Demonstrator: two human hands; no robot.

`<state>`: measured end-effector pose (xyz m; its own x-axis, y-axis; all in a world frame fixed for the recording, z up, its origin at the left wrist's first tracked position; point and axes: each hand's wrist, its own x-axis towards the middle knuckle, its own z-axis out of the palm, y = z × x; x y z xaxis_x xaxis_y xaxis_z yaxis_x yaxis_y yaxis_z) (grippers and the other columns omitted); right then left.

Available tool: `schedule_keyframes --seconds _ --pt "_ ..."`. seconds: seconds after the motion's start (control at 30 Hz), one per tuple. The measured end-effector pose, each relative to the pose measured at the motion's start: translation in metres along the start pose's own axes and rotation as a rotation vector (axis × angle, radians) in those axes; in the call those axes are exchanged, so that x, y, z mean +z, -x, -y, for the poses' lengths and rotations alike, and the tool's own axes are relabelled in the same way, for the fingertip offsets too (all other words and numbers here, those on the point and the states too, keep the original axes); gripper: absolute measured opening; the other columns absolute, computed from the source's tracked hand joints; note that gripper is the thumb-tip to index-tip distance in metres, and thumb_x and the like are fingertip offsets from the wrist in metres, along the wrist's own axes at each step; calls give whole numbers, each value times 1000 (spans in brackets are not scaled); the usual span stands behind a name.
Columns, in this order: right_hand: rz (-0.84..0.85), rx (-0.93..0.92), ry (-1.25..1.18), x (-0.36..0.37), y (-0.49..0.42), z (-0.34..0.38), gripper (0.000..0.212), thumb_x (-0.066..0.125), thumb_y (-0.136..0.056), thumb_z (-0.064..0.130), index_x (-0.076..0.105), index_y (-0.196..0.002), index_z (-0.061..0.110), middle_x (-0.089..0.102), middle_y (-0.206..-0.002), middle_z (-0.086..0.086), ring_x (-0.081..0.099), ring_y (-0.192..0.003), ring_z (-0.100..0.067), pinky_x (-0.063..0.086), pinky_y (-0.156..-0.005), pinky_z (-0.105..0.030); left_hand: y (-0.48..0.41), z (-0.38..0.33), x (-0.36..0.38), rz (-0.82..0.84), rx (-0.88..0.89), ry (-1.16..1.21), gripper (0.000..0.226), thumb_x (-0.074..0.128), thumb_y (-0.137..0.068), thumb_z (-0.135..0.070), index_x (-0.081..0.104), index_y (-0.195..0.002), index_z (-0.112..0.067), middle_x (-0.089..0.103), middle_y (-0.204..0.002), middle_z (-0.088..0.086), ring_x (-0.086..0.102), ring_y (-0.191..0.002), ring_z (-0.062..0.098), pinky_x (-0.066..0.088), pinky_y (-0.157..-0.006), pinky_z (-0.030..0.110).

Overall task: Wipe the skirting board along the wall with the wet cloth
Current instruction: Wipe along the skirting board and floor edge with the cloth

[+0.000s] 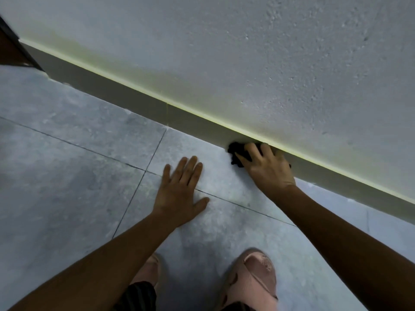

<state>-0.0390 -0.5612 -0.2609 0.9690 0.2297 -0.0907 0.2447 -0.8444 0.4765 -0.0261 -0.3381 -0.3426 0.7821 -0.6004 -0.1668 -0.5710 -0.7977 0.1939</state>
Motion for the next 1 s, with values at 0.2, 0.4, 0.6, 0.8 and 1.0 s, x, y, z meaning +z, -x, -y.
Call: schedule_keyframes --seconds 0.2,0.4,0.6,0.8,1.0 --pt "47 65 28 13 47 -37 60 83 -48 1 74 -105 18 66 -91 -10 58 -66 -30 42 -41 -28 0 -8 2 -12 -41 18 86 15 -80 -64 -4 -147 -13 -10 -156 8 -10 -143 26 -4 -114 49" --pt "-134 64 11 -12 23 -29 54 55 -66 8 69 -116 24 67 -96 -9 60 -71 -29 43 -44 -26 -10 -46 4 -48 94 49 74 28 -88 -50 18 -147 -6 14 -155 14 11 -143 31 6 -113 50" --pt "51 -18 115 6 24 -21 43 63 -74 18 67 -115 31 60 -113 3 58 -89 -19 41 -51 -26 -19 -59 11 16 205 14 77 12 -87 -57 5 -148 -10 4 -157 10 2 -144 27 -2 -114 47" --pt "65 -8 124 25 63 -60 48 79 -59 10 73 -104 25 65 -93 -3 57 -70 -24 39 -43 -26 -17 -59 15 -1 202 4 75 21 -90 -56 19 -147 -8 18 -155 12 14 -143 29 11 -114 53" --pt "-75 -67 94 5 49 -64 54 54 -70 10 67 -119 30 67 -97 -3 58 -71 -23 39 -44 -24 -16 -64 11 37 189 -26 76 19 -88 -55 15 -147 -7 12 -156 13 9 -144 29 5 -113 52"
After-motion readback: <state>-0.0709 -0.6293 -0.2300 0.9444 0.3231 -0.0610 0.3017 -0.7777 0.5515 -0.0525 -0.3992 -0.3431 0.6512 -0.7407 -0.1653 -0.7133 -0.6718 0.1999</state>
